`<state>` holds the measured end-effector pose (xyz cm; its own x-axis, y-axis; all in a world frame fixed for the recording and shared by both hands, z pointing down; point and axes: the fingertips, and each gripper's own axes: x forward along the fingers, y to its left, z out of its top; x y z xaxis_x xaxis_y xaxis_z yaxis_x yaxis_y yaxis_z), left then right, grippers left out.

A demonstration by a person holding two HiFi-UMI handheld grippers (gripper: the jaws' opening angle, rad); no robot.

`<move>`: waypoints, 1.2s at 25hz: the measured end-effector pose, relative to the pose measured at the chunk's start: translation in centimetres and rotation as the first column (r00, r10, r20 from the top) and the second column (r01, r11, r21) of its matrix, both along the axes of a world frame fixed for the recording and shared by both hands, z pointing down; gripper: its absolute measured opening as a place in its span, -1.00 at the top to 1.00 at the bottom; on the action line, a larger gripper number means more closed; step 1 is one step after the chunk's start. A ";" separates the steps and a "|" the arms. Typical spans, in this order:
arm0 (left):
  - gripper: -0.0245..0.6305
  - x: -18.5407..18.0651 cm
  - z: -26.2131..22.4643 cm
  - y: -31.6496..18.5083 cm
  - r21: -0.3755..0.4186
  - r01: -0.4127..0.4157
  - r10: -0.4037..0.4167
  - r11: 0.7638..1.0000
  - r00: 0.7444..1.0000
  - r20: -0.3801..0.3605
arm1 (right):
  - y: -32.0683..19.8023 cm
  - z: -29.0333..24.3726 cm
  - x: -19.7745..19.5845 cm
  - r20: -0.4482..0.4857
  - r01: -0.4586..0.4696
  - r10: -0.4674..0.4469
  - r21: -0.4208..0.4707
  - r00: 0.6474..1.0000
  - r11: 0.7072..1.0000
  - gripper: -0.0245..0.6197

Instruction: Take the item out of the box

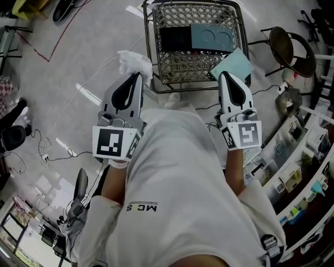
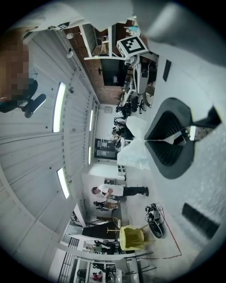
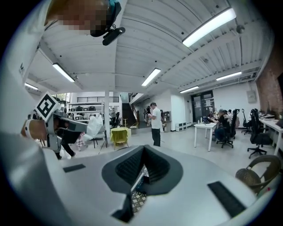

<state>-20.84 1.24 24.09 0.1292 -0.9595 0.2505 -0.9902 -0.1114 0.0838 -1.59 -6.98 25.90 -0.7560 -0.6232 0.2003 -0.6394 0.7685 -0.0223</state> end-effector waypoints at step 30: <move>0.84 -3.3 -0.2 1.4 -0.057 0.143 -0.147 0.988 0.985 -0.093 | 1.0 -2.1 -9.9 -0.093 0.330 -0.331 -0.028 0.939 0.944 0.88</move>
<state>-24.19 2.66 23.86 0.0156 -0.9565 0.2915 -0.9825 0.0394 0.1820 -11.47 -5.96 23.77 -0.8960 -0.3388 0.2871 -0.3492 0.9369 0.0159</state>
